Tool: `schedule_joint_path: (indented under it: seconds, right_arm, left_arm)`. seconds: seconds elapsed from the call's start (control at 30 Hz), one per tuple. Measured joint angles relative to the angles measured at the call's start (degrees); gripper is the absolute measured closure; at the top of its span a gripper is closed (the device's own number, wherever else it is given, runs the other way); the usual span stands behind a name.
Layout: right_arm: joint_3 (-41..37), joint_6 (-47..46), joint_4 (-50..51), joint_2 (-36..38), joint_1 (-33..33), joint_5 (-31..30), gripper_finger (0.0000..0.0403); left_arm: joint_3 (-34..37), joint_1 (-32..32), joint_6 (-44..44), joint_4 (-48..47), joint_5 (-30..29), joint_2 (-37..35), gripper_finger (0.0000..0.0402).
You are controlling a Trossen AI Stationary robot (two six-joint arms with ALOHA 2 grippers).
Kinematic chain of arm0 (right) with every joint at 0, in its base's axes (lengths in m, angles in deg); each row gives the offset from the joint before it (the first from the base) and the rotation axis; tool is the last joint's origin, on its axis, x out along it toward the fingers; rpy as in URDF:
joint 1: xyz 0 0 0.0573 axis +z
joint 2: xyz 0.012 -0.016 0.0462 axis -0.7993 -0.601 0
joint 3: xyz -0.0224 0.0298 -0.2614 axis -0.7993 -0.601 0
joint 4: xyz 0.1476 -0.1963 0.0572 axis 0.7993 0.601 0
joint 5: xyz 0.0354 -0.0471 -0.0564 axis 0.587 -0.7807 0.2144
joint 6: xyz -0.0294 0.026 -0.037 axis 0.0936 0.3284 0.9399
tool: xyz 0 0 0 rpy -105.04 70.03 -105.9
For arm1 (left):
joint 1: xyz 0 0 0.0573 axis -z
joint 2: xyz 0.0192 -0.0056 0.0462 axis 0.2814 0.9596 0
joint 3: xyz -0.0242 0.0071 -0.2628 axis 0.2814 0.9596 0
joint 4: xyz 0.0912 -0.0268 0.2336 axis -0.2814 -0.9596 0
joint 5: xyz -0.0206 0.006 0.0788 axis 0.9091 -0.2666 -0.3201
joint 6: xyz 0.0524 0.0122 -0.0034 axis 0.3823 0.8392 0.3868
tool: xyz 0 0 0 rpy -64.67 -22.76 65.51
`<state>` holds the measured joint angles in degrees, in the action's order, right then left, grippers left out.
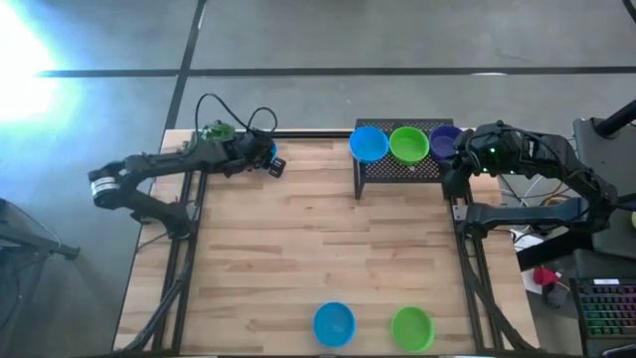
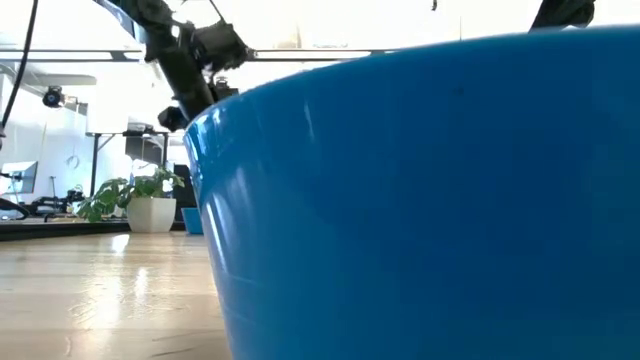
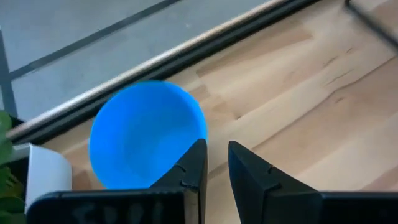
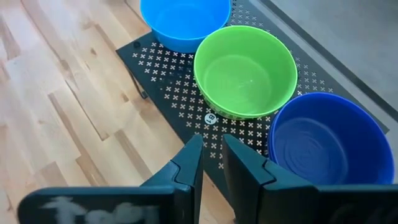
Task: Pick & Place Mini bowls
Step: Stack the top blue bowl on the blue bowl on the shelf
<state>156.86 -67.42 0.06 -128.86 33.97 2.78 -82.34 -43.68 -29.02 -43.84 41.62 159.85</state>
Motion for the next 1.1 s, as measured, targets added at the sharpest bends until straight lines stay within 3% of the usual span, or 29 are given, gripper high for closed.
schedule_joint_path:
  seconds: [0.47, 1.1]
  right_arm:
    - [0.0, 0.0, -0.1, 0.0, 0.0, 0.0, 0.0346]
    - [0.0, 0.2, -0.3, 0.0, 0.0, -0.1, 0.0346]
  left_arm:
    - [3.0, -3.2, 2.7, 9.4, 0.9, 9.1, 0.0342]
    - [0.7, -3.7, 2.9, 10.1, 2.3, 15.8, 0.0342]
